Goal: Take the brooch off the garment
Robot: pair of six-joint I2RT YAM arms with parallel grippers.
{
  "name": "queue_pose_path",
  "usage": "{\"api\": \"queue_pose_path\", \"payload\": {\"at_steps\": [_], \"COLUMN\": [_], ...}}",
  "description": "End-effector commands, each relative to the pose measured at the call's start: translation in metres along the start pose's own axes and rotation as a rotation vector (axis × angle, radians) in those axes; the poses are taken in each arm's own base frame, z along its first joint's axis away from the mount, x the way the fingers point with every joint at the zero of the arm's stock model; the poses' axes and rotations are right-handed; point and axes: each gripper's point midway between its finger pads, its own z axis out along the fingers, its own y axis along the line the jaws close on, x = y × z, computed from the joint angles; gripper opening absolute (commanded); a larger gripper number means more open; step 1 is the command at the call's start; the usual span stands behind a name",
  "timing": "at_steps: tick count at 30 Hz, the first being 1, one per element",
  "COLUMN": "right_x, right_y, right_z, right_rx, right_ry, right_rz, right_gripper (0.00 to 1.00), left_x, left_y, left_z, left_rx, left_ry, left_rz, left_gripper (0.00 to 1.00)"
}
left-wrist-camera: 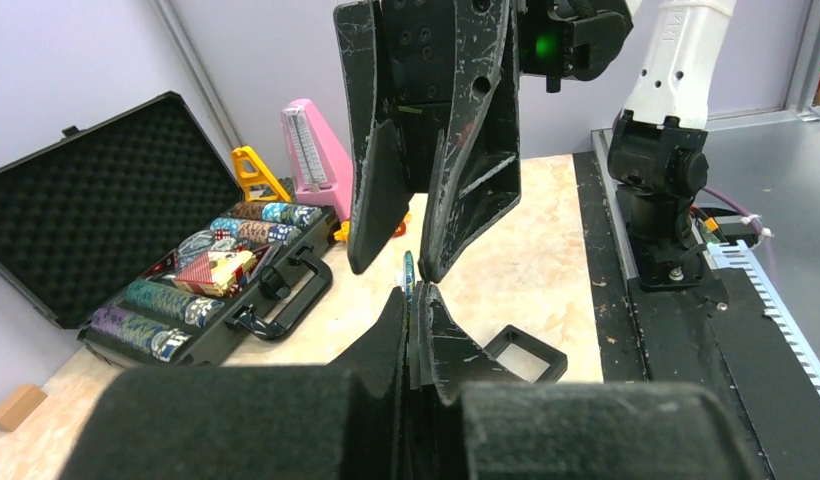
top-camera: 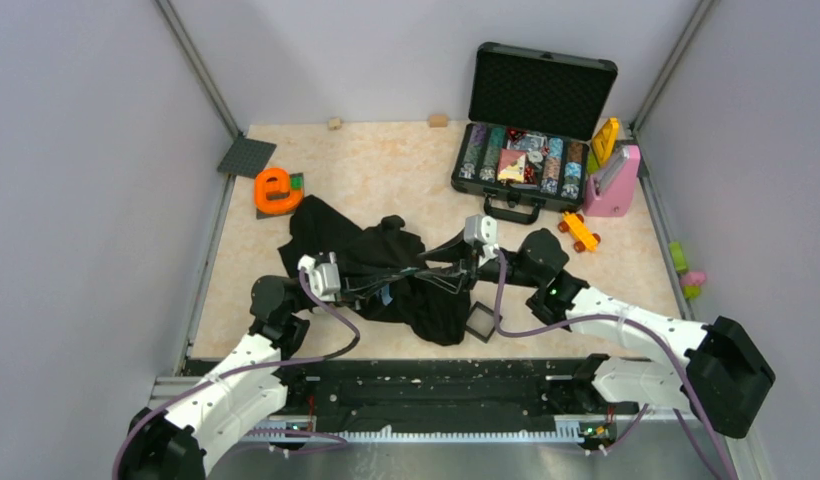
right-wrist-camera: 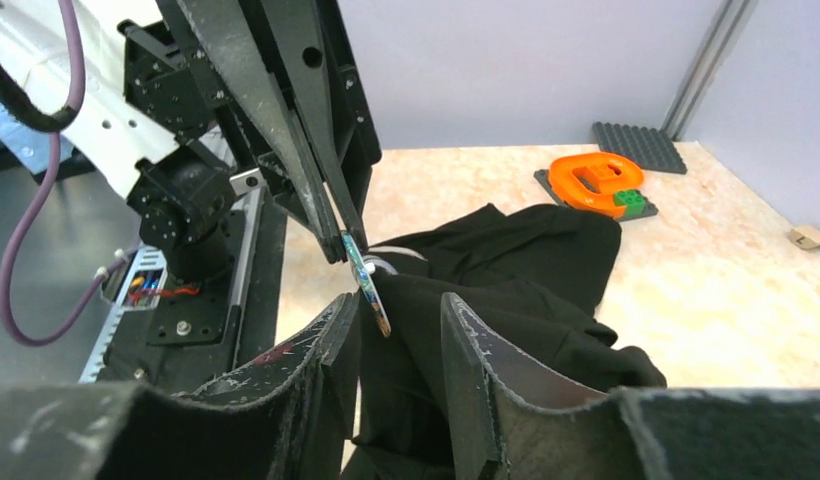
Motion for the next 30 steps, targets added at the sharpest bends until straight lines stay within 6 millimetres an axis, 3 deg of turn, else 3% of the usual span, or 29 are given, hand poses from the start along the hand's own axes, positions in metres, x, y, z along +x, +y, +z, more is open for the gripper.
{"api": "queue_pose_path", "payload": {"at_steps": [1, 4, 10, 13, 17, 20, 24, 25, 28, 30], "right_x": [-0.014, -0.012, -0.014, -0.014, -0.012, -0.011, -0.017, -0.017, -0.019, -0.017], "right_y": [0.005, 0.008, 0.009, 0.01, 0.012, 0.011, 0.011, 0.011, 0.013, 0.014], "right_z": [0.006, 0.007, 0.008, 0.008, 0.008, 0.009, 0.01, 0.01, 0.011, 0.01], "right_rx": [-0.08, -0.101, -0.11, -0.11, -0.107, -0.103, -0.105, -0.106, -0.119, -0.122], "right_ry": [-0.016, -0.007, -0.011, -0.014, -0.014, -0.011, -0.019, -0.019, -0.015, -0.009], "right_rz": [-0.064, -0.057, -0.053, -0.043, -0.039, -0.044, -0.058, -0.06, -0.064, -0.071], "right_gripper": [0.33, 0.31, 0.07, 0.0, 0.0, 0.17, 0.2, 0.2, 0.0, 0.0], "left_x": [-0.027, -0.027, -0.023, -0.018, -0.014, -0.013, -0.014, -0.014, -0.015, -0.014], "left_y": [0.0, 0.002, 0.005, 0.007, 0.009, 0.009, 0.007, 0.007, 0.006, 0.009], "left_z": [0.007, 0.007, 0.008, 0.009, 0.009, 0.009, 0.01, 0.01, 0.01, 0.009], "left_rx": [0.037, 0.03, 0.016, 0.011, 0.004, 0.01, 0.019, 0.02, 0.022, 0.003], "left_ry": [-0.049, -0.048, -0.028, -0.009, 0.002, 0.006, 0.009, 0.01, 0.008, 0.011], "left_rz": [0.09, 0.087, 0.066, 0.05, 0.041, 0.04, 0.033, 0.033, 0.034, 0.026], "left_gripper": [0.0, 0.0, 0.0, 0.0, 0.0, 0.0, 0.0, 0.0, 0.0, 0.0]}}
